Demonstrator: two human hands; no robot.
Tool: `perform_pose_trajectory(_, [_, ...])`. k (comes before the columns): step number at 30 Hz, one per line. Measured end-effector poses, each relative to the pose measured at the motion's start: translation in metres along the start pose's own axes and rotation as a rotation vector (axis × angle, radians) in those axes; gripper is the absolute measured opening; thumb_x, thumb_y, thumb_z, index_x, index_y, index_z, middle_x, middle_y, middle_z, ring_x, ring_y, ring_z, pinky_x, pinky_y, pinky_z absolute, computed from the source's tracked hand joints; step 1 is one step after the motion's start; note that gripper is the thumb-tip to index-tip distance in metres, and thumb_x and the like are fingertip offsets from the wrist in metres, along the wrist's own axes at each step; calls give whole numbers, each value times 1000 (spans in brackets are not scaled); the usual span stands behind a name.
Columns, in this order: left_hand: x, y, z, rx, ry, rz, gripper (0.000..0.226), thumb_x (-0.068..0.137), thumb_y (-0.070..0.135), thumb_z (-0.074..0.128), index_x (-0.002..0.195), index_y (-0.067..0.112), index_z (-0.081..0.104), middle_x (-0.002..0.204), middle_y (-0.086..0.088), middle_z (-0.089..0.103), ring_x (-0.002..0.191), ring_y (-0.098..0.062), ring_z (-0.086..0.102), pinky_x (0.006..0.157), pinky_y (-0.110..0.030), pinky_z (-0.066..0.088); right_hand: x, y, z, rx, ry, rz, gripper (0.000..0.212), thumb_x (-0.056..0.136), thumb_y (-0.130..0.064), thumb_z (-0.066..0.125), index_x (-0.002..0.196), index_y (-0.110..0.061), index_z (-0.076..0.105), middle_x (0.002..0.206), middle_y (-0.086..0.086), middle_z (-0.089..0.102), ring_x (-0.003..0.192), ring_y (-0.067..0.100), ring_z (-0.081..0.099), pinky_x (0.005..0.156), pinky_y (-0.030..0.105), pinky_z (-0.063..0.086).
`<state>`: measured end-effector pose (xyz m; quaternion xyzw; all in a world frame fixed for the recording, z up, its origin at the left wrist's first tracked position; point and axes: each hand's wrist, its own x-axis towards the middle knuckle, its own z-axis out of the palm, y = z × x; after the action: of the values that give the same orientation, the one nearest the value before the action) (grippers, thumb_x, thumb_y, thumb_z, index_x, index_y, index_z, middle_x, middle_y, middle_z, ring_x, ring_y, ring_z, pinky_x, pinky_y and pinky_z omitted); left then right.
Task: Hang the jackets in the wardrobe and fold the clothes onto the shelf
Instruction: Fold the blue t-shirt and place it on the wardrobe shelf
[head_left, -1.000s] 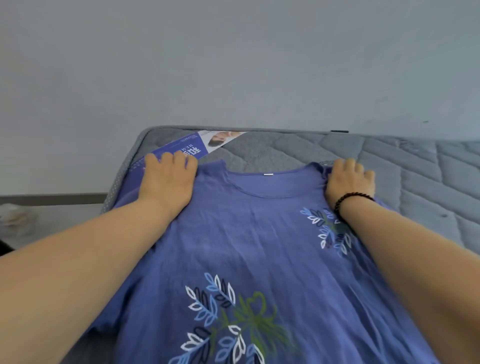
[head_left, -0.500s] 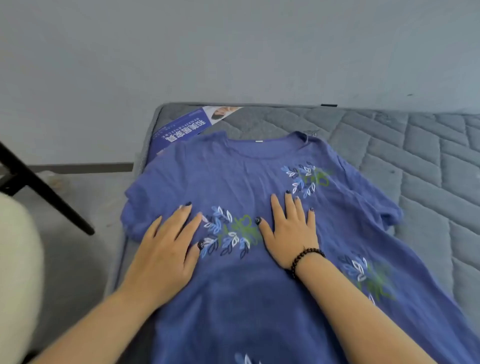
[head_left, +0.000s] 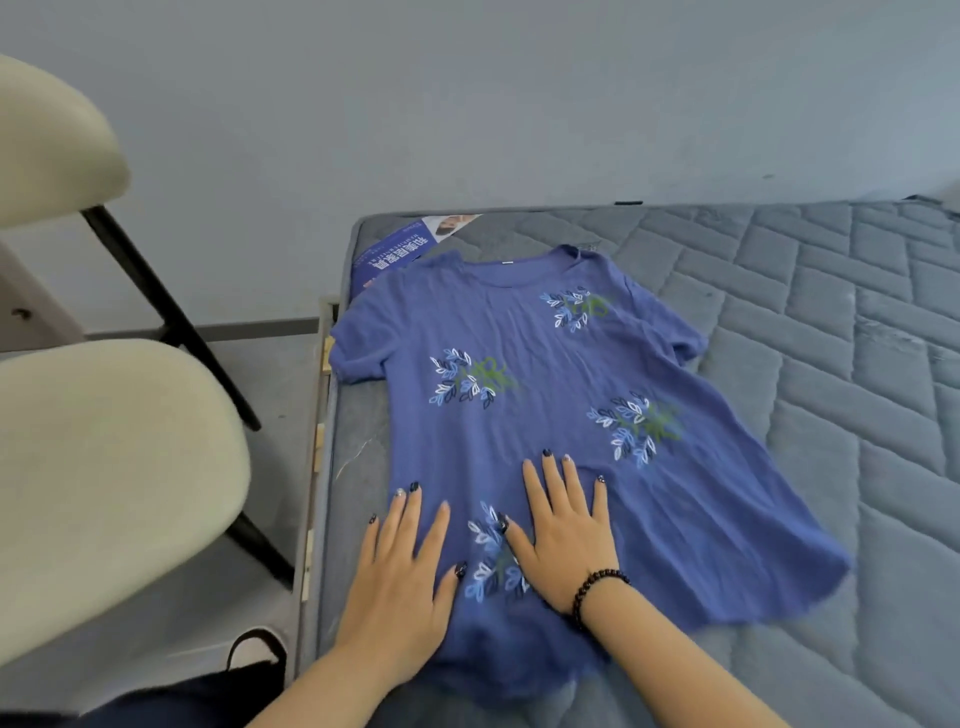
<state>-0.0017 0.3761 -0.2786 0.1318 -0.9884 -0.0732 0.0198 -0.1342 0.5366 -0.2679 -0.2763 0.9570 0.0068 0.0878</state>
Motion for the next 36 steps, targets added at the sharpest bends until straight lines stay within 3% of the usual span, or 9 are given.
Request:
perform_pose_trajectory(3, [-39, 1, 0, -74, 16, -31, 69, 91, 54, 29, 146, 15, 38, 154, -15, 29, 138, -32, 28, 109, -40, 36, -37, 6, -3, 19, 7, -53, 67, 89, -56, 27, 141, -20, 47, 149, 7, 40, 138, 30, 37, 105, 52, 17])
perform_pose_trajectory(7, [-79, -1, -4, -42, 9, 117, 72, 91, 67, 22, 145, 23, 41, 152, -17, 32, 132, -36, 37, 103, -41, 39, -81, 30, -5, 164, 12, -172, 78, 80, -58, 0, 152, -30, 10, 157, -9, -8, 145, 15, -14, 117, 38, -10])
perform_pose_trajectory(11, [-88, 4, -14, 28, 63, 174, 70, 90, 67, 20, 140, 25, 46, 147, -17, 42, 127, -41, 42, 97, -44, 34, -109, 83, -5, 377, 223, -38, 59, 76, -17, 41, 133, -12, 55, 143, 17, 45, 133, 42, 40, 107, 56, 32])
perform_pose_trajectory(15, [-79, 12, -10, 112, 165, 347, 43, 101, 33, 22, 135, 19, 45, 135, -12, 56, 123, -34, 54, 93, -50, 44, -120, 142, -22, 248, 263, 232, 83, 56, 9, 63, 134, -17, 55, 143, 21, 43, 133, 46, 37, 97, 65, 37])
perform_pose_trajectory(20, [-64, 23, -19, 144, 292, 461, 57, 94, 2, 19, 92, 11, 75, 96, -5, 74, 85, -21, 72, 88, -39, 40, -119, 179, -31, 89, -15, 276, 61, 98, -10, 35, 150, -37, 19, 160, 1, 10, 148, 28, 2, 115, 53, 18])
perform_pose_trajectory(25, [-60, 21, -31, 96, 215, 379, 40, 67, 7, 33, 71, 19, 71, 63, 8, 65, 59, -13, 64, 88, -29, 35, -121, 197, -35, -53, 32, 170, 46, 99, -17, 43, 144, -24, 38, 149, -4, 39, 140, 15, 31, 105, 28, 38])
perform_pose_trajectory(28, [-65, 16, -40, 99, 142, 300, 26, 54, 4, 50, 65, 24, 62, 52, 7, 55, 50, -14, 57, 82, -24, 38, -127, 207, -38, -56, 55, 193, 29, 93, -22, 52, 121, -27, 56, 123, -7, 60, 111, 13, 57, 85, 25, 49])
perform_pose_trajectory(33, [-73, 15, -48, -8, 59, 228, 5, 67, 27, 57, 67, 31, 60, 55, 11, 58, 54, -9, 59, 73, -19, 35, -131, 198, -45, -162, -35, 177, 19, 97, -24, 42, 111, -28, 54, 119, -10, 59, 109, 10, 57, 84, 23, 45])
perform_pose_trajectory(36, [-70, 20, -49, -186, 105, 110, 36, 77, 45, 49, 104, 33, 69, 90, 20, 70, 82, -5, 66, 84, -18, 38, -125, 180, -60, -287, -226, 184, 28, 92, -17, 38, 114, -27, 50, 128, -7, 54, 122, 14, 48, 99, 29, 39])
